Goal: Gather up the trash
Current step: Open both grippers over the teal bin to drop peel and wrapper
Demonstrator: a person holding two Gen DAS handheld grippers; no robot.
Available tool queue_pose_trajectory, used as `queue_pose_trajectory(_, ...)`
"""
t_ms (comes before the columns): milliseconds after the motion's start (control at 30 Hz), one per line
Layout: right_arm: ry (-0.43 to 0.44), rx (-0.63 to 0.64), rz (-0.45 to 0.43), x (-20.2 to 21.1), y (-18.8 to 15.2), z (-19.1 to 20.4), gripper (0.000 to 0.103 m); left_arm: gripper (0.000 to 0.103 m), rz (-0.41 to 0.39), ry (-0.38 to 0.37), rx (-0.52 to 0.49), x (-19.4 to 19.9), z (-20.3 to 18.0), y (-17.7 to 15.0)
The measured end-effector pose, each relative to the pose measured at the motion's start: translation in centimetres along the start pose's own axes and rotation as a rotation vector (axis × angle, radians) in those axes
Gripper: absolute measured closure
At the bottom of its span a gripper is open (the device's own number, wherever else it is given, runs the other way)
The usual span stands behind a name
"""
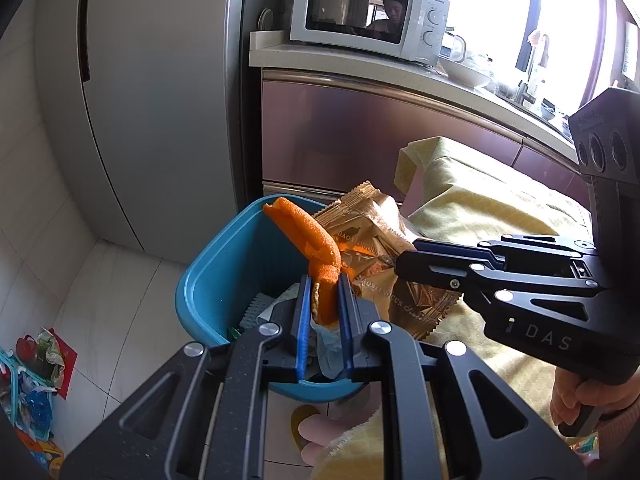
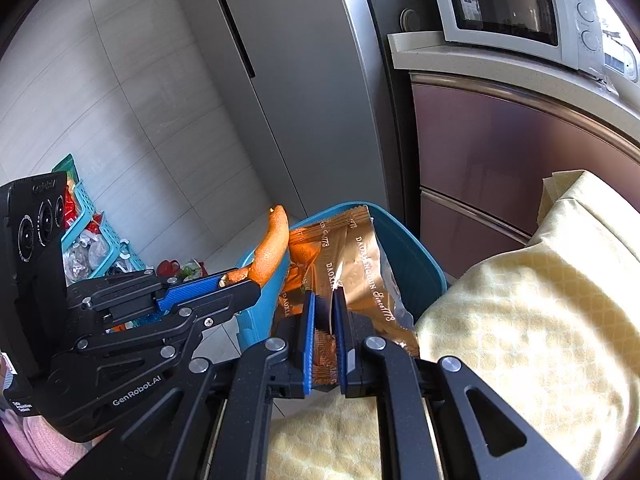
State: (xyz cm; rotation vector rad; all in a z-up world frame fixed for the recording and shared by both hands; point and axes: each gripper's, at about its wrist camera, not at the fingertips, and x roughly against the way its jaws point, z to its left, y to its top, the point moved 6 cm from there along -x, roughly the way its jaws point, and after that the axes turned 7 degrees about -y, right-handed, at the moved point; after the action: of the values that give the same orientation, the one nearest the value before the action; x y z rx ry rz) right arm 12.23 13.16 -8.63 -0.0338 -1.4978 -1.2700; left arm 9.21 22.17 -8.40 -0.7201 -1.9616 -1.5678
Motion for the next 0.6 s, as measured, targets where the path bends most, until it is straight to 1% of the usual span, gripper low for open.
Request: queue_pose_trajectory(600,-0.015,0.024,0.055,-2.7,0.1,0.9,0.094,0.090,0.034,0.003,0.042,-1.8,1.3,-0.5)
